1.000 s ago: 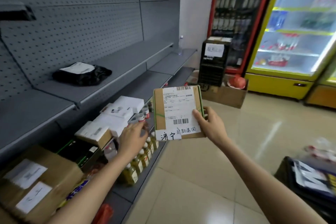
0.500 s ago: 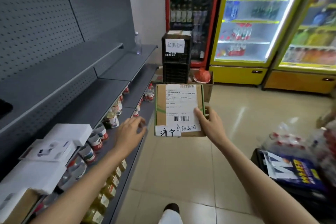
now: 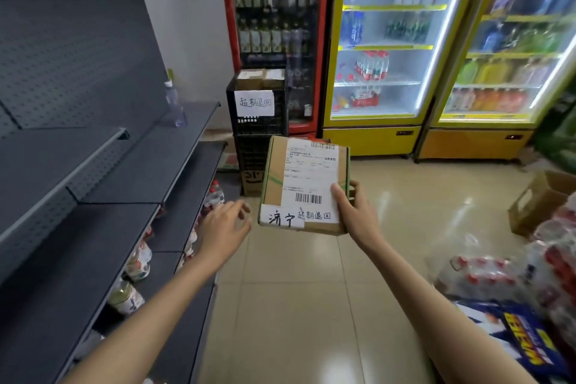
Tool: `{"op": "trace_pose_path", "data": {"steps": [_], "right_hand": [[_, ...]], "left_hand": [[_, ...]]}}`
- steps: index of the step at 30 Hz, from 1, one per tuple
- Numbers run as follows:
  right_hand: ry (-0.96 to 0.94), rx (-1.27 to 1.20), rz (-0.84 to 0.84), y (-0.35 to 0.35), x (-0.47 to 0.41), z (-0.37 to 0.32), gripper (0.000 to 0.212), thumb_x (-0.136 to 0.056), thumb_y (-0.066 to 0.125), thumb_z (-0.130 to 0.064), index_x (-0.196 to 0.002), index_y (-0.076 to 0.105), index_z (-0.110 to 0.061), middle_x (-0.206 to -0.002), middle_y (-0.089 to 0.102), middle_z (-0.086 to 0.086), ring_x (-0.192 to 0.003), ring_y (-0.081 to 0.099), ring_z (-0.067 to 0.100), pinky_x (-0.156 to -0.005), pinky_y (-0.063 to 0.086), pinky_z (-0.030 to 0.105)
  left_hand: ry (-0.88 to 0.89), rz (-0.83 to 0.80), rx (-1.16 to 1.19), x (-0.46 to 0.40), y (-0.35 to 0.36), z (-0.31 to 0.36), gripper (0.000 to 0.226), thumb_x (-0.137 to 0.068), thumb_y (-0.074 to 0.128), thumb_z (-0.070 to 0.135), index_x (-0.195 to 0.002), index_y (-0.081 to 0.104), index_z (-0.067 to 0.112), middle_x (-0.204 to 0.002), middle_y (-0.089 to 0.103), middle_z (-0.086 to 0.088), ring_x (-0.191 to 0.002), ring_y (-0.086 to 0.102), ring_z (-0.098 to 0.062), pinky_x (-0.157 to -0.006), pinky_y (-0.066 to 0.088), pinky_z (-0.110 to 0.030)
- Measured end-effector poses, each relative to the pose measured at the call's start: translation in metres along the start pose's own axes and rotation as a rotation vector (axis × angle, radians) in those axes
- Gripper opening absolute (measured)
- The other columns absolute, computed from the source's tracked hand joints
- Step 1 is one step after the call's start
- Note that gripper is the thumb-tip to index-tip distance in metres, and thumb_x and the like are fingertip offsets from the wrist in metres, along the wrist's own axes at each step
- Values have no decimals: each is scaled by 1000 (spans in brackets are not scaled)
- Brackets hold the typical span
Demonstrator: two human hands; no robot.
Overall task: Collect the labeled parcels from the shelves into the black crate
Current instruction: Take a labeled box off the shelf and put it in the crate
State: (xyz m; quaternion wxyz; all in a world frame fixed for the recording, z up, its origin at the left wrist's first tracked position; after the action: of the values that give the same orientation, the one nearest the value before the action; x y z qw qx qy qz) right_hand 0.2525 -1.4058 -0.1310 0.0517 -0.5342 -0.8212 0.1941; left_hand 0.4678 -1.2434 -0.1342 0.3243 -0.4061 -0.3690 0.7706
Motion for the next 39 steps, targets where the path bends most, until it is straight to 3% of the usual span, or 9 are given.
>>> {"op": "trace_pose_path", "data": {"steps": [7,8,11,13,21,30,33,39], "right_hand": [[4,7,-16,20,-123,20,51,-89,49,-55,-124,49,-19,-113,64,-1,-99,58,14,-66,38,8],[-3,10,-26,26,-144,23,53,-86,48,-59,-123,49,-20,-111,64,-2,-99,59,14,-67,40,9],[-11,-1,-42,43,-214,29,57,-80,46,-66,-119,49,-25,-112,63,-3,-103,60,16,-86,49,34],[-26,4,-56,53,-264,30,52,-84,49,-63,-118,49,-24,-116,63,-2,-106,58,18,-92,47,42],[-54,110,-132,92,-430,23,49,-88,46,-60,-123,45,-25,-118,62,-2,-108,58,22,-92,46,46],[-73,138,-171,182,-575,22,44,-92,48,-50,-122,48,-17,-108,55,-8,-101,52,12,-85,39,31],[-80,153,-164,218,-633,17,37,-91,47,-54,-115,46,-25,-114,63,0,-105,59,19,-86,44,34],[-18,101,-160,280,-742,3,41,-87,44,-64,-113,41,-33,-115,65,-2,-102,62,20,-87,48,41]], "left_hand": [[14,-14,-16,-112,57,-27,8,-82,62,24,-88,58,23,-84,61,8,-79,54,-15,-66,47,-34],[10,-5,-29,-131,63,-32,8,-82,62,24,-89,58,22,-84,61,8,-80,54,-15,-65,45,-32],[-24,14,-45,-192,82,-47,9,-82,63,23,-91,60,21,-84,62,6,-81,54,-15,-63,39,-29],[-45,24,-45,-233,92,-57,10,-82,64,22,-91,60,21,-84,62,6,-82,55,-17,-65,42,-31],[-135,58,-76,-362,126,-102,9,-82,64,24,-91,61,23,-82,61,7,-81,54,-16,-64,40,-29],[-151,65,-108,-498,162,-197,10,-82,64,25,-90,58,24,-80,57,11,-78,51,-13,-61,32,-27],[-128,75,-100,-562,167,-234,11,-81,64,23,-90,59,22,-82,59,9,-80,52,-14,-63,33,-27],[-78,60,-75,-689,171,-302,10,-80,65,20,-88,60,20,-83,62,6,-81,55,-16,-64,39,-30]]}}
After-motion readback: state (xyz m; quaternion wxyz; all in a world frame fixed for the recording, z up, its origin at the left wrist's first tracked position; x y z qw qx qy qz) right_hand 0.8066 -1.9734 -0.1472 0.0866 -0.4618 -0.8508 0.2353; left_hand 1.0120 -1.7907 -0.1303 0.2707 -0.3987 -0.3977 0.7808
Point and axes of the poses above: each hand's wrist, its own x-axis away from the middle knuckle, its own y-axis out of the palm, z = x × y, the point moved 6 cm from there along -x, towards the middle knuckle
